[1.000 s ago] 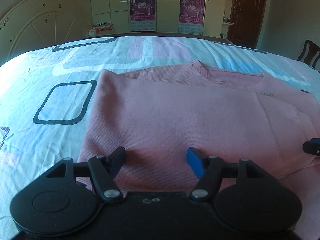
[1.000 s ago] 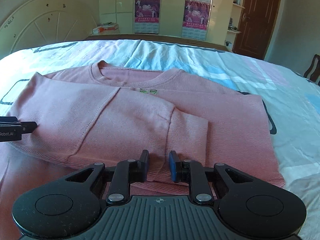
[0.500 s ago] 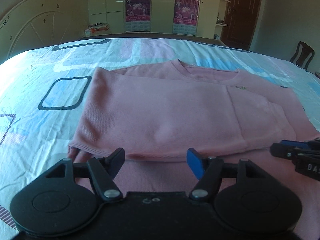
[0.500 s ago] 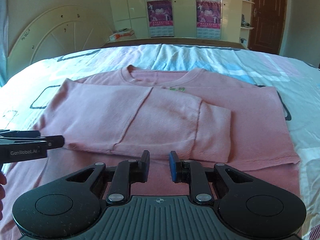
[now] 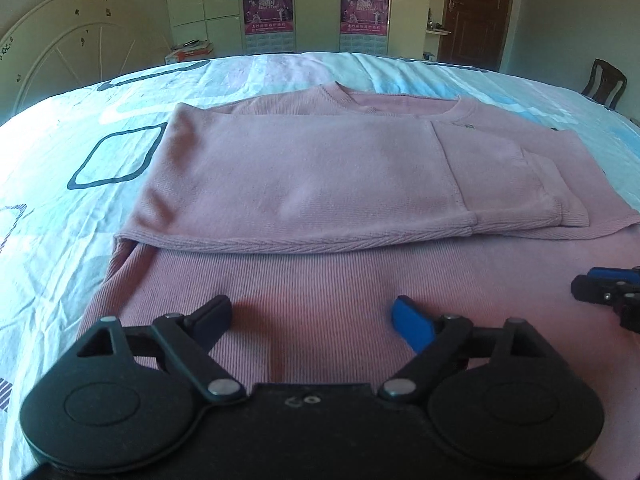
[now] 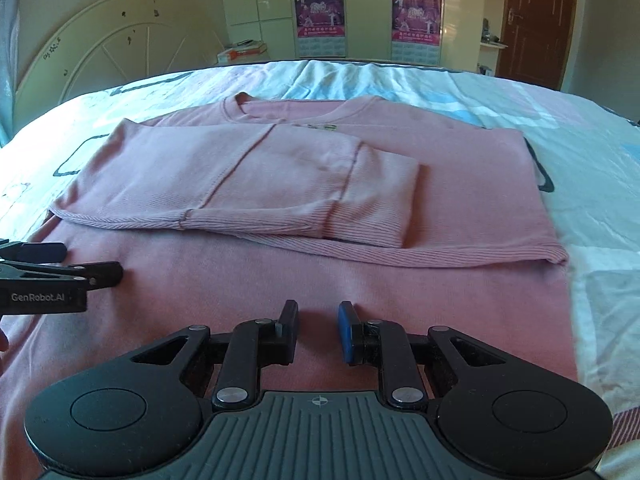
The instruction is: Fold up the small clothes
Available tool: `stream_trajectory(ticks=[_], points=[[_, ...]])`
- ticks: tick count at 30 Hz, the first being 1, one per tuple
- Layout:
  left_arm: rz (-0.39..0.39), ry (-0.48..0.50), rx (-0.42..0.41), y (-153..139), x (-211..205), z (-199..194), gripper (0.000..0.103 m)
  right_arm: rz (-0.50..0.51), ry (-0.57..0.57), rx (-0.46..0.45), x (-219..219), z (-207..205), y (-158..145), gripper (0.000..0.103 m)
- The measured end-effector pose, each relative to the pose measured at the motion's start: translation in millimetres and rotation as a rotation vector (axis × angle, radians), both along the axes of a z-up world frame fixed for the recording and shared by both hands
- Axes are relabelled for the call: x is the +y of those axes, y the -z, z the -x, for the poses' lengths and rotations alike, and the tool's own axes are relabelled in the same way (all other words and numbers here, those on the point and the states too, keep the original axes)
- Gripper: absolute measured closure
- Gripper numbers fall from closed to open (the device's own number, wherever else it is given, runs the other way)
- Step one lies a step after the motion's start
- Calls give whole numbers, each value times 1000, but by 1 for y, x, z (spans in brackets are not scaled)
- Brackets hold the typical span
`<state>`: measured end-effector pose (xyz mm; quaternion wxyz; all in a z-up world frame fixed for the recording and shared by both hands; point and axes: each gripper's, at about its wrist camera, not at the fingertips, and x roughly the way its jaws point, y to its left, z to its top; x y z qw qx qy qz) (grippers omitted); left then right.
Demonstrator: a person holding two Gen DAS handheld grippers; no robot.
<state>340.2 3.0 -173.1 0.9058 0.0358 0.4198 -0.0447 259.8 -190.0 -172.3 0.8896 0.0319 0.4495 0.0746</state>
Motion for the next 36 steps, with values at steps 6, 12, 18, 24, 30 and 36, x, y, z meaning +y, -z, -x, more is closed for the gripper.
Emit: stream_trajectory(ticks=[6,12,18,24,30,36], points=[[-23,-14,11,-12,-16,12,22,-6,-23,-21,2,9,-5,83],[-2,45,17,-19,-38,30,20,-70,-125,-27,32,21,-13,83],[-3,49,66,-5,-28,41,16,-40,-150,5,39,41,-6,83],[-1,83,63,-7,-18,52,16,-26,-63,15,33,59,-13,82],[2,126,54,-6,-13,61,15,-12,-5,24,46,79,-19,55],[15,145,59,-10,-8,64,14,-17,53,18,49,91,-28,55]])
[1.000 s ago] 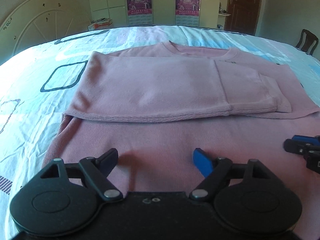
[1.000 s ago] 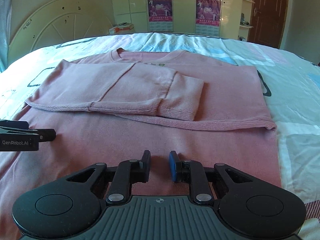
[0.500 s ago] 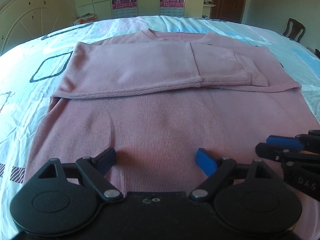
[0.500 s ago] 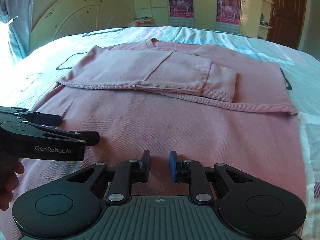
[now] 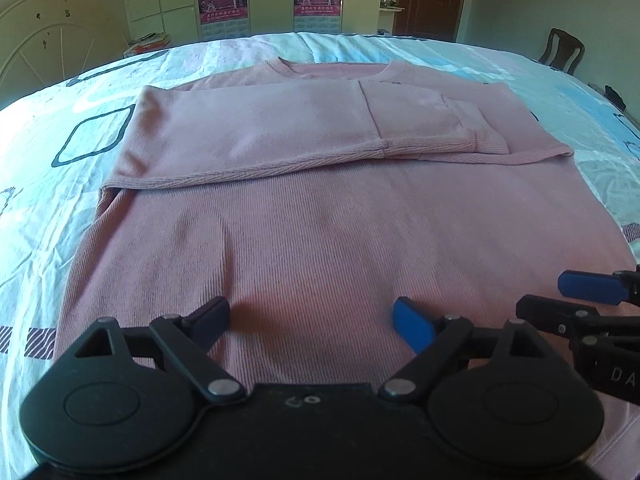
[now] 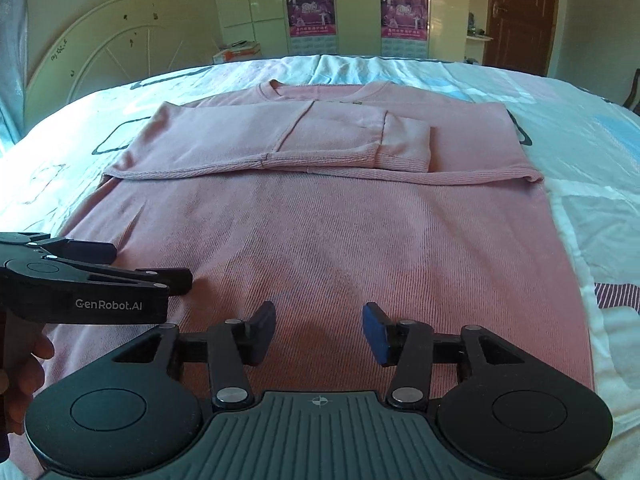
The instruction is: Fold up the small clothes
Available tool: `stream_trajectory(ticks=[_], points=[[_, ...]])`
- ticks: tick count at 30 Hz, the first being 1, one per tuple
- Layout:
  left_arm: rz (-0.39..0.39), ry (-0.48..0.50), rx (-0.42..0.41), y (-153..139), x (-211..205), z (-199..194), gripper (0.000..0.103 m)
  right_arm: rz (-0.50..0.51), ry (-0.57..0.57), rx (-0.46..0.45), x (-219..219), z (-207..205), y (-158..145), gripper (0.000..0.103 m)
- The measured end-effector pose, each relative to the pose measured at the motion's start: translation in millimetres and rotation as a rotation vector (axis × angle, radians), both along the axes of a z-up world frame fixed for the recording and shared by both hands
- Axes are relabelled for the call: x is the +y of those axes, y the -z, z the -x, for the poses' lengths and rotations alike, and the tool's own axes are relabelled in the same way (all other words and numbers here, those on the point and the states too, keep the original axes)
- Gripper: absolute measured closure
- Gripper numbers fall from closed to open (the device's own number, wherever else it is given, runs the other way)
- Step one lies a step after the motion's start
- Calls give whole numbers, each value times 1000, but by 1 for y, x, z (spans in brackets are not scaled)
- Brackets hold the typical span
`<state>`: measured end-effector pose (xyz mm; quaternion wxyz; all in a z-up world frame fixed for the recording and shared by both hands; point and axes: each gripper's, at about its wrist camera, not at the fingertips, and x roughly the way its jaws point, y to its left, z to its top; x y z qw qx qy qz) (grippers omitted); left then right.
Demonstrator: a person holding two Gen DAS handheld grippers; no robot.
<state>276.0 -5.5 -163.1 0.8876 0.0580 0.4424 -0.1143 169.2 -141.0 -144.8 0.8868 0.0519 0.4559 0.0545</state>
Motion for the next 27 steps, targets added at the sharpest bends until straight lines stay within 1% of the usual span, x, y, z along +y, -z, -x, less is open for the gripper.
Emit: stream_trajectory(ticks=[3,5,8,14,18,22,24,25,26,27], points=[[11,0,-2,-3,3,1,15,1,27,-13,-4,-1,-5,55],[22,-12,-19,-7,8,0,15,17,33,-36,-7,-4,-10,55],[38,-33,-35,-15,13,-8,15,20,45,-56,-18,-22,-16,55],[61,-105,-68,-30,16,-47,15,41,60,-85,-45,-80,-18,55],[60,-128,-89,-34,4,-79,15,35,86,-82,-67,-123,-12,55],[41,-135,-101,-27,-14,-104,15,25,103,-55,-88,-163,2,55],[19,-140,-85,-17,-21,-112,15,-16,105,-24,-94,-175,10,55],[16,-141,-62,-10,-23,-115,18,-38,95,-4,-95,-179,15,57],[15,-138,-38,-4,-25,-117,19,-42,82,5,-93,-180,19,64],[14,-137,-19,1,-25,-118,20,-44,65,14,-91,-180,23,82]])
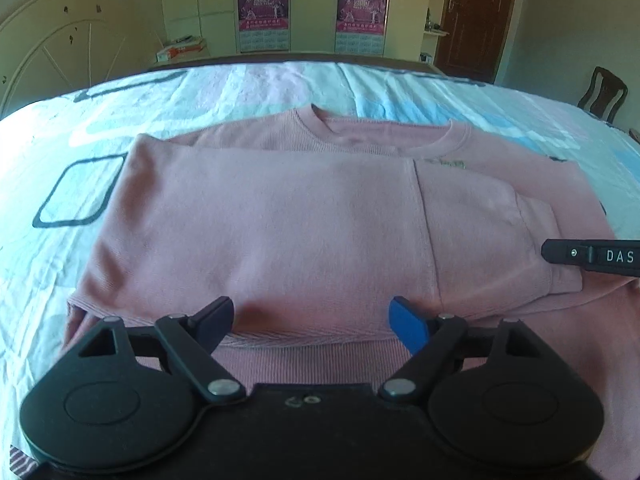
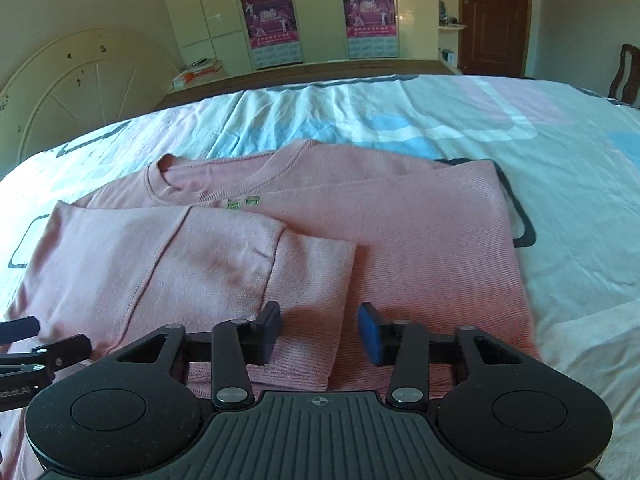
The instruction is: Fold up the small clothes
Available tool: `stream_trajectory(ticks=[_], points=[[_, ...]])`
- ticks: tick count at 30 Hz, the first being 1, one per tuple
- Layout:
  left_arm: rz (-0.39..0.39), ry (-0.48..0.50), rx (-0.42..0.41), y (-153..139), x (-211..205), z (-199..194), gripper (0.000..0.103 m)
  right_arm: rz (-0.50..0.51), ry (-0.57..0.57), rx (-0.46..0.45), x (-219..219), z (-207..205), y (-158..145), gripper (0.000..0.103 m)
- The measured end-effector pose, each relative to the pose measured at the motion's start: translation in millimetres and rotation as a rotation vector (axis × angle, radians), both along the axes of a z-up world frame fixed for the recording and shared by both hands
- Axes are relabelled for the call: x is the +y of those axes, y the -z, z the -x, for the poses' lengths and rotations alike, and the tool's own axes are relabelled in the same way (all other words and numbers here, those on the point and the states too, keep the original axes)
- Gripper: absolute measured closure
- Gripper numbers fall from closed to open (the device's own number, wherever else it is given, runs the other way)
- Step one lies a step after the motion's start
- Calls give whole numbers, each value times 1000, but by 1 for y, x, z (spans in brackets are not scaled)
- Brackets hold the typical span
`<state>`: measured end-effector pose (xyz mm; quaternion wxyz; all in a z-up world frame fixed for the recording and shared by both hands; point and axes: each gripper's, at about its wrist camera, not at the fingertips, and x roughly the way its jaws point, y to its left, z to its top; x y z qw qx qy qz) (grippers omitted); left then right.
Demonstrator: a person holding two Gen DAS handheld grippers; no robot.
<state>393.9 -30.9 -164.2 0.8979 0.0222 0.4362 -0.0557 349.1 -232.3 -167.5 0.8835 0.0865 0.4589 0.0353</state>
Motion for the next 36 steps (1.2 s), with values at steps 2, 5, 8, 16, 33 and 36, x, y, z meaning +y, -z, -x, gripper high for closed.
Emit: stream_trajectory(ticks=[2,5,8,16,33,36], points=[[-6,-3,-17,4,0,4,19,7,-23,-4,5,4,4,89],[-5,-2,-15,4,1,5,19,57,-61,-26,13,8,2,94],[-4,-8,-8,0,4,7,19,172,-27,-40,11,10,6,100],[9,13,-7,-10,13,43,19,57,4,-61,12,45,-21,97],[-35,139,4,5,71,172,11,123,-219,13,107,203,-12,87],[-53,140,-6,3,86,189,10,164,-146,22,90,216,-15,87]])
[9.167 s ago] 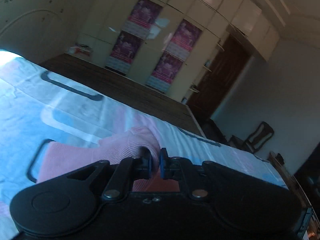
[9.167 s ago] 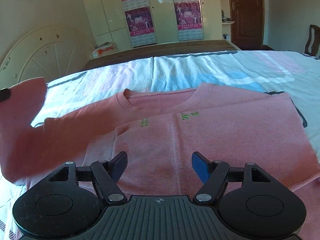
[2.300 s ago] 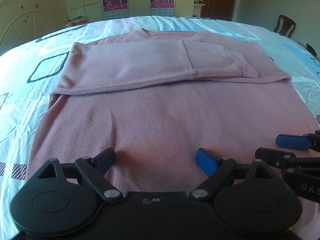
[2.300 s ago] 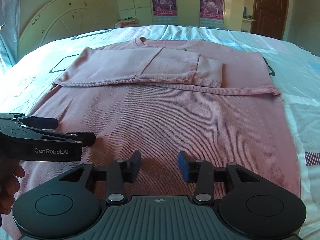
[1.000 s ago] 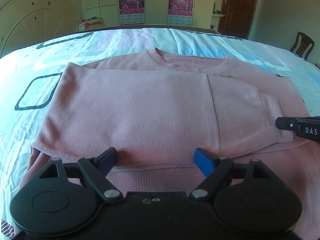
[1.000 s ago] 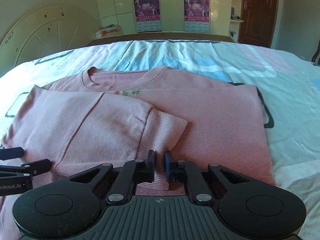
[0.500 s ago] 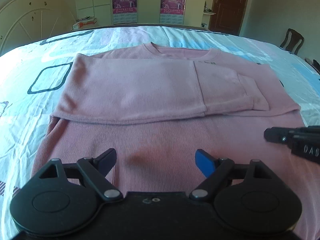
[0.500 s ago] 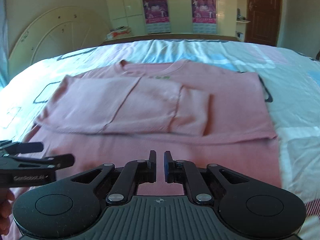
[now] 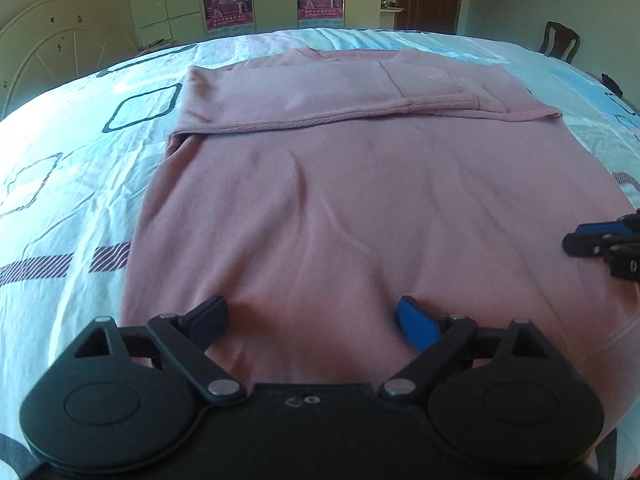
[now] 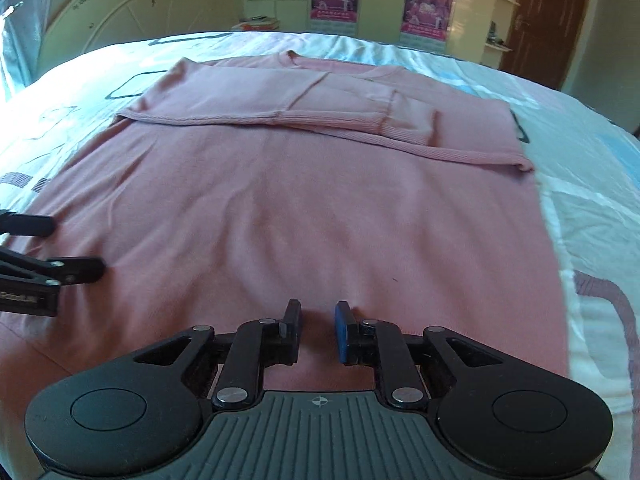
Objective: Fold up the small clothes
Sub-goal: 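Slide both grippers to the hem edge and close the right gripper on it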
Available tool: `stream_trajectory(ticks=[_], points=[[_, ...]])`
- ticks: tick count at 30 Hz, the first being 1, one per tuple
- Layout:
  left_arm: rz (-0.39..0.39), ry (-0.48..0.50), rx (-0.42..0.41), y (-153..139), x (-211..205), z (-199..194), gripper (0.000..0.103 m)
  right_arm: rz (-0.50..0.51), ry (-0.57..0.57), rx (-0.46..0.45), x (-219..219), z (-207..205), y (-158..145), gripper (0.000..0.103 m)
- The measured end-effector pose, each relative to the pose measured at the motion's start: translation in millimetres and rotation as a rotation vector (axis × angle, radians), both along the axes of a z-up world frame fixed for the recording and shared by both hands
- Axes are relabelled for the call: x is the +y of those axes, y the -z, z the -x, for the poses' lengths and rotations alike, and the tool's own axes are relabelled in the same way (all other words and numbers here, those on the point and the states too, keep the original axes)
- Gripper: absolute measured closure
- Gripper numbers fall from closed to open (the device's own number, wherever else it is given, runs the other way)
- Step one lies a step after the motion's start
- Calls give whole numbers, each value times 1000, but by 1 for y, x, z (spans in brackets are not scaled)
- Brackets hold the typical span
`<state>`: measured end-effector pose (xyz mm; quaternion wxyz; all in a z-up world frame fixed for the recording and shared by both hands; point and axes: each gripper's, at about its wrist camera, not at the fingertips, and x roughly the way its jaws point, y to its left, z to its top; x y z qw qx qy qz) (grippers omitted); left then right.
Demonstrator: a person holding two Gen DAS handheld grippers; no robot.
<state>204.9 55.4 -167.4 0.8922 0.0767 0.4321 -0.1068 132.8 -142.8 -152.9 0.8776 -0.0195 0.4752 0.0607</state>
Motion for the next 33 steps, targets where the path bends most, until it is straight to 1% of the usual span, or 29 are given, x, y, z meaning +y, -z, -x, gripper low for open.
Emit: stream_trajectory(ticks=[2,5,8,10,11,13,15,17,20,26,29,31,33], points=[[5,-13,7,-2,8,8,10,20,50,3,-11,9,-2,87],[13,-37,28,-7,14,17,12,3,98,3,-17,22,-9,86],[21,-25,32,-14,10,25,13,-52,87,-14,-9,36,-20,82],[14,-11,31,-13,4,28,14,-75,66,-16,3,40,-23,70],[5,-11,33,-12,3,29,14,-77,52,-16,8,42,-23,67],[-2,-18,45,-8,3,33,14,-43,33,-13,18,45,-19,66],[6,-30,49,-8,7,36,13,-9,46,3,18,49,-15,66],[6,-38,48,-9,10,39,13,-8,79,13,9,54,-12,66],[5,-54,46,-10,15,41,13,0,122,5,-7,63,-15,65],[10,-97,33,-18,36,50,13,62,229,-9,-39,78,-23,62],[12,-121,31,-19,52,55,15,79,284,-9,-55,88,-25,57],[23,-144,42,-18,65,59,18,89,308,-10,-63,94,-25,53],[41,-164,57,-17,77,63,18,105,332,-9,-69,100,-24,51]])
